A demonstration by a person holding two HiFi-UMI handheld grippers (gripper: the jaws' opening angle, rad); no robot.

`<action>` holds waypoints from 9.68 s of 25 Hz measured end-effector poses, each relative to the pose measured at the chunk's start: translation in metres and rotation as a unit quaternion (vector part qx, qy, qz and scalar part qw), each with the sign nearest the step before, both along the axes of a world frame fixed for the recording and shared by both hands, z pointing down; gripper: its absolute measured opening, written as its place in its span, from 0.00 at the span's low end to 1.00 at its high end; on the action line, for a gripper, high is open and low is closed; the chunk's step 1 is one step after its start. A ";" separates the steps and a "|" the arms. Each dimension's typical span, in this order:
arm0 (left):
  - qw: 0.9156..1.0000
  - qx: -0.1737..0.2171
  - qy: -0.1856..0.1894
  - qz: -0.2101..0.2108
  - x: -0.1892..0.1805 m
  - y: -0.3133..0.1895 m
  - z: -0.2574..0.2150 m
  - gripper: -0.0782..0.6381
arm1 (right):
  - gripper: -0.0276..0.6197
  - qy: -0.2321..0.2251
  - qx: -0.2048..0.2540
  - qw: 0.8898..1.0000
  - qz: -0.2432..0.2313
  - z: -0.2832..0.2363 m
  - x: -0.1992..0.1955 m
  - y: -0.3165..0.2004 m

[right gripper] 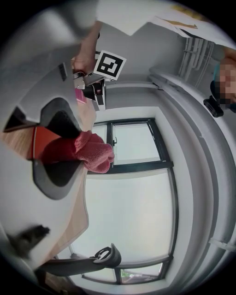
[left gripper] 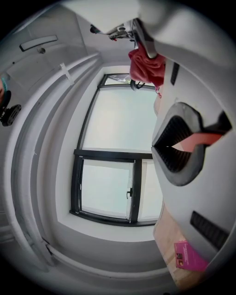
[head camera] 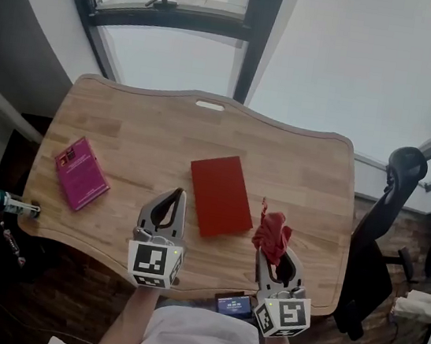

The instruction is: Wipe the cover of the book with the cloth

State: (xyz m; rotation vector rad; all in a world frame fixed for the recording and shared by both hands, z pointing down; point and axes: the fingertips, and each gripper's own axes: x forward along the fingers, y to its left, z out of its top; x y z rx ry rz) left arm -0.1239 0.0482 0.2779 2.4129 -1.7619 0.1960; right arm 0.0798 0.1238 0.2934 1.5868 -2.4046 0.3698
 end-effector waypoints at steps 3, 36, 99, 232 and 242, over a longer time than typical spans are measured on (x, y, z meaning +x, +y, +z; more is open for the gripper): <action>1.000 0.003 0.003 -0.004 -0.001 -0.004 -0.001 0.12 | 0.26 -0.001 0.009 1.000 0.006 -0.002 0.002 -0.003; 0.997 -0.077 0.005 -0.029 -0.009 -0.024 0.071 0.12 | 0.26 0.007 -0.030 0.999 -0.016 0.046 0.009 -0.046; 0.949 -0.294 0.113 0.007 0.040 -0.016 0.247 0.24 | 0.26 0.081 -0.183 0.930 -0.309 0.211 -0.123 -0.040; 0.943 -0.311 0.074 0.089 0.054 -0.016 0.249 0.24 | 0.26 0.111 -0.210 0.952 -0.195 0.220 -0.070 -0.086; 0.944 -0.309 0.073 0.090 0.054 -0.016 0.249 0.24 | 0.26 0.116 -0.217 0.947 -0.205 0.221 -0.069 -0.068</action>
